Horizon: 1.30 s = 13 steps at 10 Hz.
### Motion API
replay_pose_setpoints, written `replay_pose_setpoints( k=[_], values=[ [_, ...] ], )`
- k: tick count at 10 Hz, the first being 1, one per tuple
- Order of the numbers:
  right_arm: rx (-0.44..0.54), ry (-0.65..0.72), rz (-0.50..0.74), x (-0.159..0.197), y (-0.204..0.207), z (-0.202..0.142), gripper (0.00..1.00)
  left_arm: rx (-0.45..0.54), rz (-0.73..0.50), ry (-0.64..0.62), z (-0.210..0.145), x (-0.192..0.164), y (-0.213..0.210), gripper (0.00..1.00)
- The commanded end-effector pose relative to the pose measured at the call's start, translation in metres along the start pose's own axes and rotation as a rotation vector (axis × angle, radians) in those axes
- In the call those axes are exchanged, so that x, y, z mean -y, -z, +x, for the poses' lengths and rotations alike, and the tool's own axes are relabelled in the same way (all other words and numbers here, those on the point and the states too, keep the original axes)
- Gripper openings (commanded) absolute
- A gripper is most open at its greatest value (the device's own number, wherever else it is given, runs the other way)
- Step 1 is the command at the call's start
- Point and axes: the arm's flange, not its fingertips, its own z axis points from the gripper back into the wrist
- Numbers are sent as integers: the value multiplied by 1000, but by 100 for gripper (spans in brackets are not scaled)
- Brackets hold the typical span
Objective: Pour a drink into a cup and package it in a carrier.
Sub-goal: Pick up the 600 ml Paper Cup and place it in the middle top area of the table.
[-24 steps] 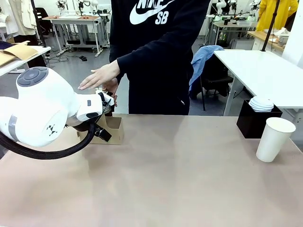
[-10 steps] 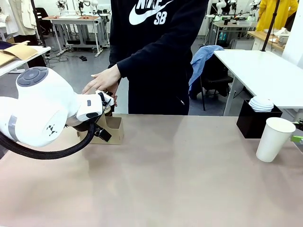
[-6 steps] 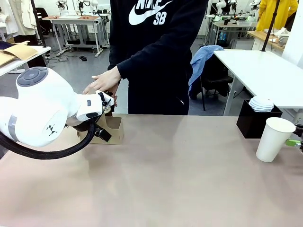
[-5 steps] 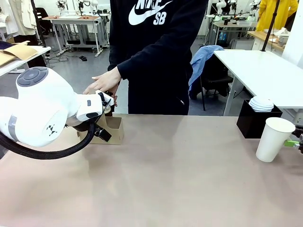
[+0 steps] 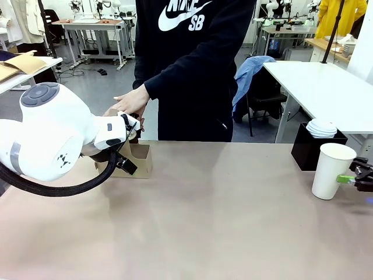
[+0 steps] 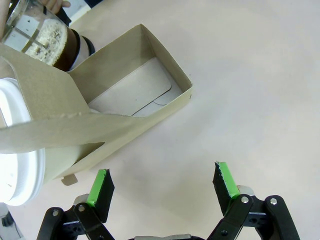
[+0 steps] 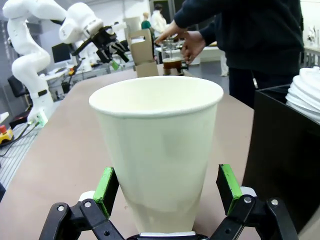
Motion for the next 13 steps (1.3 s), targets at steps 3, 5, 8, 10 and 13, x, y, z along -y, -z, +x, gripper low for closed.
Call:
replay_pose_setpoints(
  k=[3, 5, 8, 10, 13],
  values=[
    [-8, -19, 72, 0, 27, -4, 100, 1, -1, -1, 0, -1, 0, 100],
    [0, -36, 57, -1, 28, -5, 80, 1, -1, -1, 0, -1, 0, 100],
    [4, 2, 62, 2, 30, -3, 80, 1, -1, -1, 0, -1, 0, 100],
    [1, 5, 60, 0, 25, -4, 80, 1, -1, -1, 0, -1, 0, 100],
    [71, 88, -194, -41, 71, 41, 80, 1, -1, -1, 0, -1, 0, 100]
  ],
)
